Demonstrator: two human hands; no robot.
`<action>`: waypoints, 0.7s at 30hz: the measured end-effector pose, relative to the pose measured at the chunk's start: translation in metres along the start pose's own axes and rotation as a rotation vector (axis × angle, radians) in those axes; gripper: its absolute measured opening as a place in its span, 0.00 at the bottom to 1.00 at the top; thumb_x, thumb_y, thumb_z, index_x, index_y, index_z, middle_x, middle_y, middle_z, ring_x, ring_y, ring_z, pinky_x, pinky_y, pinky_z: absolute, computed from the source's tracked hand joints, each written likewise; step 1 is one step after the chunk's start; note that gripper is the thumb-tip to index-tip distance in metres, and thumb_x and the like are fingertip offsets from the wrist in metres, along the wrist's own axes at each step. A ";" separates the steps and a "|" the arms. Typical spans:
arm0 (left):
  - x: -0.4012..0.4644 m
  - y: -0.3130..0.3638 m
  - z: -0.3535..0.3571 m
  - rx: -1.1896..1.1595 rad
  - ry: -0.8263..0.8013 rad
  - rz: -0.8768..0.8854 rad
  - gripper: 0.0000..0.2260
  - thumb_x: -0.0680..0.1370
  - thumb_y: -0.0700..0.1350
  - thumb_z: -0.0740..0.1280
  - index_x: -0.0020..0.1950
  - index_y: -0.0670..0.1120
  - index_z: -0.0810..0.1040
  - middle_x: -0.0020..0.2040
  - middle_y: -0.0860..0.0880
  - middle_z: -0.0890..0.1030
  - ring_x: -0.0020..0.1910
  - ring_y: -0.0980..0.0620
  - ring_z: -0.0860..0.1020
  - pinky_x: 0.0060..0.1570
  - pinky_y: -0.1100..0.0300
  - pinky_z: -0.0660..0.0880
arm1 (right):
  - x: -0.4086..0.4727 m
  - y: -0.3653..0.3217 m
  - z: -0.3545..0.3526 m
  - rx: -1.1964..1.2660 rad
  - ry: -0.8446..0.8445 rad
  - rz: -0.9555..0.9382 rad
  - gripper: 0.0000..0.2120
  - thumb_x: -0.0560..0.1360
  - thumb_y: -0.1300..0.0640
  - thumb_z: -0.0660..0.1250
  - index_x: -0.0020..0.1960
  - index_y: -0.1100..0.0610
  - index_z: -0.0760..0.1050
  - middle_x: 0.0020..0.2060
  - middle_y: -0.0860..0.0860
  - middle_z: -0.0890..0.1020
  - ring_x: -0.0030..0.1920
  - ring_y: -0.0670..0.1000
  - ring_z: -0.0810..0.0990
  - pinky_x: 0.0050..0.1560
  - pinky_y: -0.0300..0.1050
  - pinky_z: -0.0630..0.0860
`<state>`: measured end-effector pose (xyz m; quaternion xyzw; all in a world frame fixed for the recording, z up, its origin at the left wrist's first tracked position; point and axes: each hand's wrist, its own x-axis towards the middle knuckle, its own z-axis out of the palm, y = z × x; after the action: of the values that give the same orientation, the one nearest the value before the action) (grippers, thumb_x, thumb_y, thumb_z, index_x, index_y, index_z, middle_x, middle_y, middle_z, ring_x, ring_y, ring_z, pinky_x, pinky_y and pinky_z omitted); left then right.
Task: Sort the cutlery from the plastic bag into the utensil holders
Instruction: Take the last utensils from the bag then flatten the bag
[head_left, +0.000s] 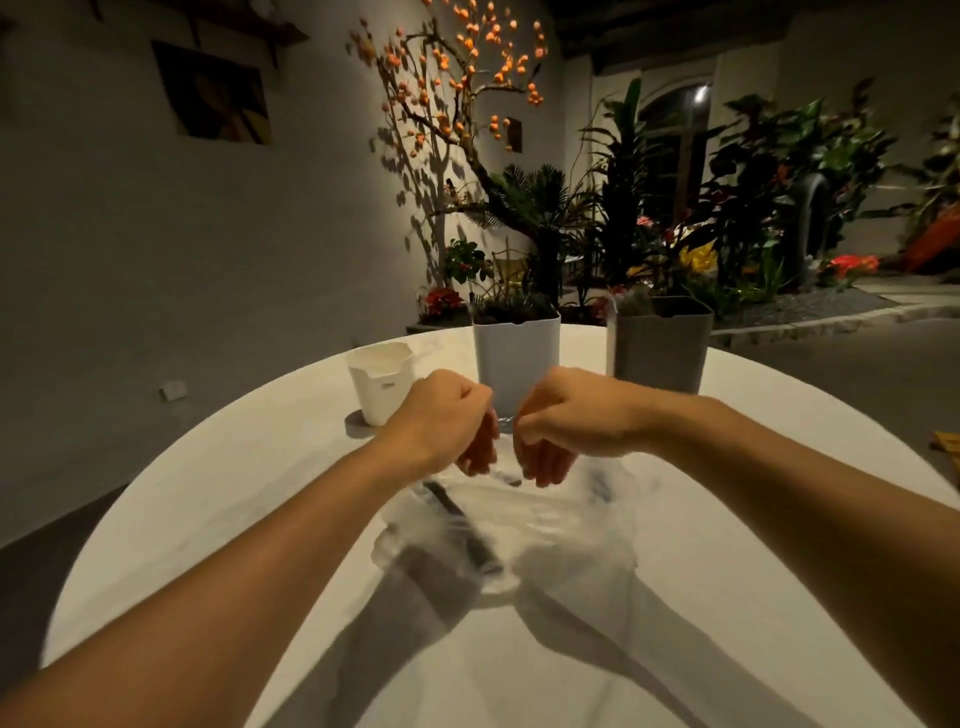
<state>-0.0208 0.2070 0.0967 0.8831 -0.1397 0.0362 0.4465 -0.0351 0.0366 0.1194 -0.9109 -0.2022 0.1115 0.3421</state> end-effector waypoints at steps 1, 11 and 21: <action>-0.008 -0.010 0.003 0.078 -0.075 -0.041 0.18 0.84 0.44 0.58 0.43 0.39 0.82 0.34 0.45 0.84 0.33 0.48 0.84 0.37 0.55 0.83 | 0.002 0.000 0.013 -0.091 -0.060 0.056 0.12 0.81 0.64 0.60 0.50 0.63 0.82 0.45 0.58 0.86 0.44 0.54 0.86 0.51 0.49 0.83; -0.025 -0.038 0.002 0.713 0.155 0.280 0.44 0.75 0.40 0.74 0.81 0.55 0.50 0.79 0.56 0.53 0.75 0.52 0.60 0.67 0.56 0.67 | 0.005 0.024 0.053 -0.848 0.210 0.058 0.13 0.79 0.59 0.66 0.64 0.57 0.77 0.58 0.53 0.79 0.56 0.52 0.76 0.61 0.46 0.74; -0.002 -0.065 0.037 0.391 0.392 0.337 0.36 0.76 0.30 0.67 0.79 0.53 0.60 0.78 0.51 0.65 0.71 0.49 0.70 0.67 0.52 0.70 | 0.080 0.038 0.068 -0.664 0.014 0.249 0.32 0.83 0.37 0.51 0.76 0.59 0.62 0.73 0.58 0.67 0.72 0.59 0.66 0.70 0.54 0.64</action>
<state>-0.0070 0.2146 0.0236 0.8927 -0.1856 0.3052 0.2747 0.0245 0.0850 0.0382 -0.9908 -0.1125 0.0743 0.0123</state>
